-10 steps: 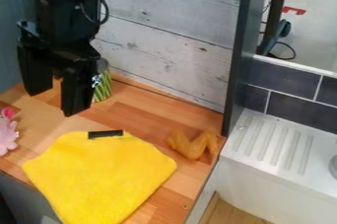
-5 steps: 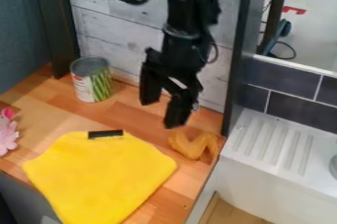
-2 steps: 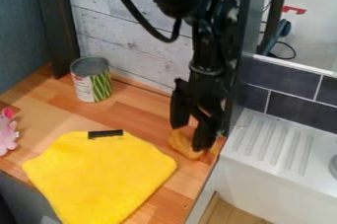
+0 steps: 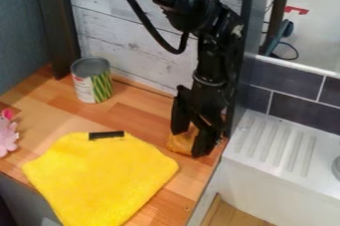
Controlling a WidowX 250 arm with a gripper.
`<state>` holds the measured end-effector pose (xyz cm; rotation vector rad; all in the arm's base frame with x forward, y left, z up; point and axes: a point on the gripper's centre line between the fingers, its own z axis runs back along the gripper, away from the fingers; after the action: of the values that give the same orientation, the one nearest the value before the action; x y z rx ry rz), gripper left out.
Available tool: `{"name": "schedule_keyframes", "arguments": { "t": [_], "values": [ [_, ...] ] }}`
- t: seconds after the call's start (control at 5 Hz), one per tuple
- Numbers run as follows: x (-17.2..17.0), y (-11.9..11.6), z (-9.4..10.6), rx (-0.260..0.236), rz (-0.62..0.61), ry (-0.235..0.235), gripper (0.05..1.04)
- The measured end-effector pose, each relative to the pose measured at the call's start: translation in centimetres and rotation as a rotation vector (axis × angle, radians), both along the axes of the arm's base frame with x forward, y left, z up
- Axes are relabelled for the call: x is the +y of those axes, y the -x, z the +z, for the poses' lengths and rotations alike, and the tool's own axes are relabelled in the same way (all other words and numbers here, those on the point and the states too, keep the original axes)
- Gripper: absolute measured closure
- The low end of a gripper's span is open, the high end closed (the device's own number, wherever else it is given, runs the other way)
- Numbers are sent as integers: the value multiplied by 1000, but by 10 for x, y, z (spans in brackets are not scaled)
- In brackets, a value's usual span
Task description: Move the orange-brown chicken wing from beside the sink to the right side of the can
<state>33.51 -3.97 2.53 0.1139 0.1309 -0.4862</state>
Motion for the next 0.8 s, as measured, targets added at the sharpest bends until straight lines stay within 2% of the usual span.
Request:
{"name": "schedule_keyframes", "arguments": {
  "t": [0.2,0.4,0.6,0.8],
  "values": [
    [-1,-2,-2,-8,-12,-39,83],
    [-1,-2,-10,7,-18,-58,83],
    [-3,-3,-11,6,-15,-41,139],
    [-2,-3,-13,10,4,-23,366]
  ]
}}
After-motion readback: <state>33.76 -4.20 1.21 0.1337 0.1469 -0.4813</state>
